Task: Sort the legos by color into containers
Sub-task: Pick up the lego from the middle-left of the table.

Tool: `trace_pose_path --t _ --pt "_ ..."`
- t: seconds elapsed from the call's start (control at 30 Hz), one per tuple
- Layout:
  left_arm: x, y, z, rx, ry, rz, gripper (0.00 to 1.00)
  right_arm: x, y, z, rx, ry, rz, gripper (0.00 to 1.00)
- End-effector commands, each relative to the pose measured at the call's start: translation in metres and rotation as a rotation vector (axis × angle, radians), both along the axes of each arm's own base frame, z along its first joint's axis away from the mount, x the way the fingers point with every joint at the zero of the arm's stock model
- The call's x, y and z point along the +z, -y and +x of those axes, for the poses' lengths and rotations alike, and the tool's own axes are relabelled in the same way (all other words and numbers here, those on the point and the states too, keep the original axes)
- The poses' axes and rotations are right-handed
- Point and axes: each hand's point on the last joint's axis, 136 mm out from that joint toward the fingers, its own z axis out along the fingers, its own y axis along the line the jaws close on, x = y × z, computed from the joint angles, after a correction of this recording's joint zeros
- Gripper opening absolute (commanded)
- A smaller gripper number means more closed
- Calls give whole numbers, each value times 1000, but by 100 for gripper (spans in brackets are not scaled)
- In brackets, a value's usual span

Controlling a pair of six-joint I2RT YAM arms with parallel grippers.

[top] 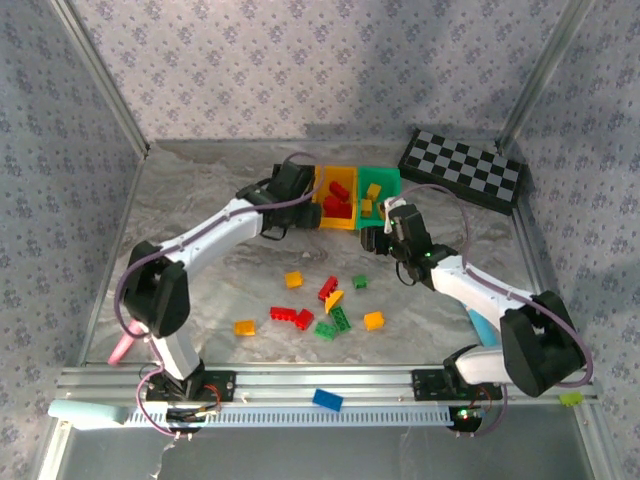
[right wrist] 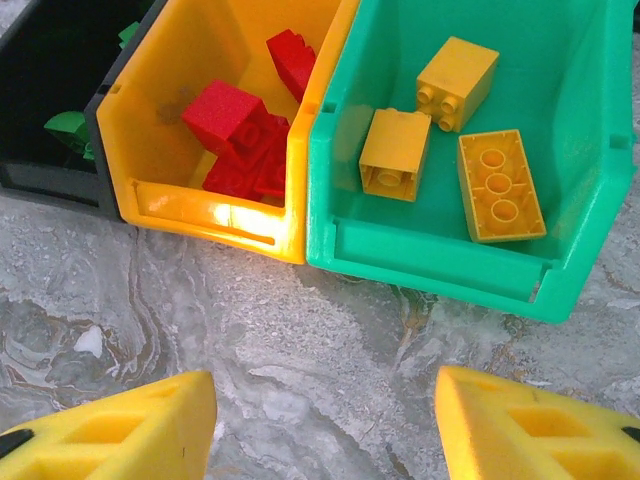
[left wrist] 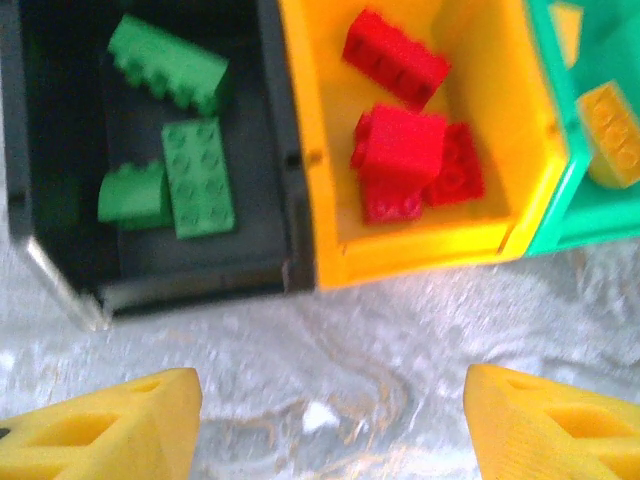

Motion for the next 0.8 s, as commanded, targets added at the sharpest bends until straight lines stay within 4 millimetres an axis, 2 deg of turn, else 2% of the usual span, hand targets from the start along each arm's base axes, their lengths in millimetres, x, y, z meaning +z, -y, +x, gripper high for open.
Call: trace_pose_path --t 0.0,0.1,0.2,0.3,0.4,0.5,0.63,0.77 --pt "-12 -26 -37 75 -62 -7 69 -3 -1 1 -4 -6 21 61" --pt "-25 -54 -75 139 -138 -11 69 -4 -1 1 -4 -9 19 62" --pt "-35 -91 -118 218 -251 40 69 -5 -2 1 -4 -11 21 62" --pt "-37 -112 -155 282 -335 25 70 -6 -3 2 -4 -15 21 62" --pt "-46 -121 -187 339 -403 -50 70 -7 -3 2 -3 -18 19 62" --pt "-67 -142 -218 432 -465 -60 70 -6 -2 2 -8 -16 18 62" --pt "-90 -147 -239 482 -528 -97 71 -4 -1 2 -6 -12 18 62" --pt "-97 -147 -238 482 -540 -74 71 -5 -1 2 -9 -13 18 62"
